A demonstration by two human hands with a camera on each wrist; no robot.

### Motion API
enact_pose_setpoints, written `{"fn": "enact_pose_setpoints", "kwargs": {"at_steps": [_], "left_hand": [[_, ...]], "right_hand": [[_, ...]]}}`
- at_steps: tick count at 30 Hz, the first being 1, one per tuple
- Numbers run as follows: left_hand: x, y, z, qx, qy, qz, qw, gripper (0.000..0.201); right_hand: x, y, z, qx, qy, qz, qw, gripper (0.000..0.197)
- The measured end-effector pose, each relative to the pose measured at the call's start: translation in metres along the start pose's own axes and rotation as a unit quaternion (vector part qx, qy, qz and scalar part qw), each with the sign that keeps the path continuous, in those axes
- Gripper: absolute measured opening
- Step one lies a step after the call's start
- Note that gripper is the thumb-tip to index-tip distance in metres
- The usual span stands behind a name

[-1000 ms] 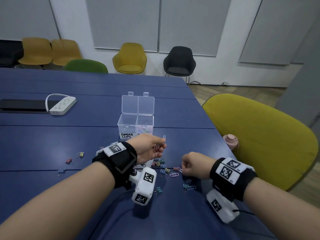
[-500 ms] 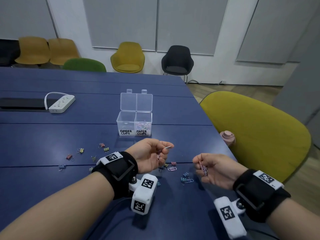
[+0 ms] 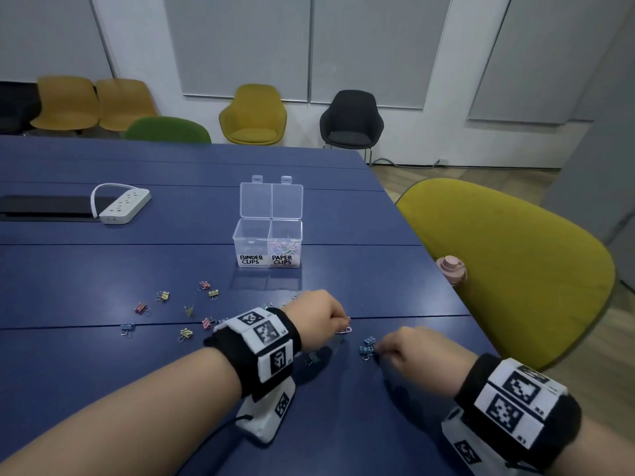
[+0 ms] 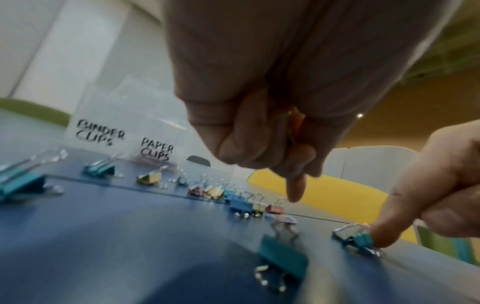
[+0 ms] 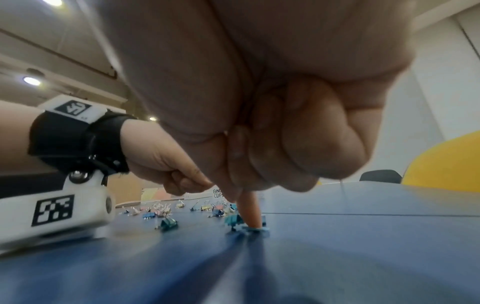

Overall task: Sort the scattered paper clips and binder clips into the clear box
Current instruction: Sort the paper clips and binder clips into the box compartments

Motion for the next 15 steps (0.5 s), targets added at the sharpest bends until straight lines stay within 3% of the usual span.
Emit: {"fn": "enact_pose_setpoints", "kwargs": {"at_steps": [3, 7, 12, 15], "left_hand": [[-0.001, 0.006, 0.006, 0.095, -0.030, 0.023, 0.995, 0.027], [-0.005, 0.005, 0.009, 0.154, -0.097, 0.006, 0.983, 0.037], [-0.020, -0.001, 0.003, 0.197, -0.167, 0.003, 0.966, 0.046], [-0.034, -0.005, -0.007, 0.208, -0.177, 0.013, 0.962, 0.052]], "right_hand": [[0.001, 0.000, 0.004, -0.038, -0.007, 0.009, 0.999, 0.036], [-0.006, -0.006, 0.004, -0.120, -0.031, 0.031, 0.992, 0.018], [-0.020, -0.023, 0.004, -0.159, -0.056, 0.013, 0.986, 0.030], [-0.023, -0.037, 0.007, -0.162, -0.064, -0.008, 0.985, 0.029]]}}
Point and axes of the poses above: each hand's wrist, its own x-axis towards the middle knuckle, its own z-axis out of the palm, y = z × x, the point moved 5 cm from there along x, towards the middle knuckle, and after that the axes turned 11 degrees about z, right-handed, at the moved point
